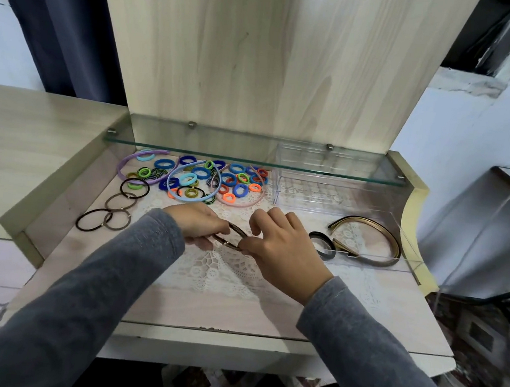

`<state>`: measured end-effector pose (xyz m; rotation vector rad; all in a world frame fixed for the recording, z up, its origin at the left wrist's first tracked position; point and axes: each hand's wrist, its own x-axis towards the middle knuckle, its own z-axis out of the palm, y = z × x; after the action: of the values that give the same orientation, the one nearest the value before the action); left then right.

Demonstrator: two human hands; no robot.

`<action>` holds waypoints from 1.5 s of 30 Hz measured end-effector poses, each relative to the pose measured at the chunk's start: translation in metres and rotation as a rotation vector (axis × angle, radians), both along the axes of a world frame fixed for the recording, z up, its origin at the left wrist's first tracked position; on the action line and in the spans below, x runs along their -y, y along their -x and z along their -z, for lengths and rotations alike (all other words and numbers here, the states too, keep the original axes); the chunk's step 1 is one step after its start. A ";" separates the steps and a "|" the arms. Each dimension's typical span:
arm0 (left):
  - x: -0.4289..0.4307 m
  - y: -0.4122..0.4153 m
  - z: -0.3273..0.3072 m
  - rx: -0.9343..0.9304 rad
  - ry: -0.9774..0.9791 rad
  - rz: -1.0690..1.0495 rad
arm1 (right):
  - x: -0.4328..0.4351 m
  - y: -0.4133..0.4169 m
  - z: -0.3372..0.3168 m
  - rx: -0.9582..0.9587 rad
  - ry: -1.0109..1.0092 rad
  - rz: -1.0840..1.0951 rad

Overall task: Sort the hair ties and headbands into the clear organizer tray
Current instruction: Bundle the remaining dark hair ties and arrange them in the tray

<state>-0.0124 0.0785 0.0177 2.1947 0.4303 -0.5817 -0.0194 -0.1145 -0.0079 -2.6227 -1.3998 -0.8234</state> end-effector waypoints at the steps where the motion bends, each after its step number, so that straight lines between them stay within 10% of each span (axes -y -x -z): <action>1: 0.004 -0.001 -0.003 -0.002 -0.016 0.012 | 0.002 0.001 -0.001 0.018 0.014 0.000; 21: 0.084 -0.076 -0.008 0.338 -0.228 -0.065 | 0.084 -0.062 -0.014 0.035 -0.017 0.236; 45: 0.103 -0.118 0.019 0.164 -0.300 -0.225 | 0.063 -0.095 -0.028 -0.408 0.354 0.297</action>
<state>0.1058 -0.0247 -0.0015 2.4112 0.7023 -0.2240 0.0758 -0.1774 0.0204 -3.0728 -1.1468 -0.0282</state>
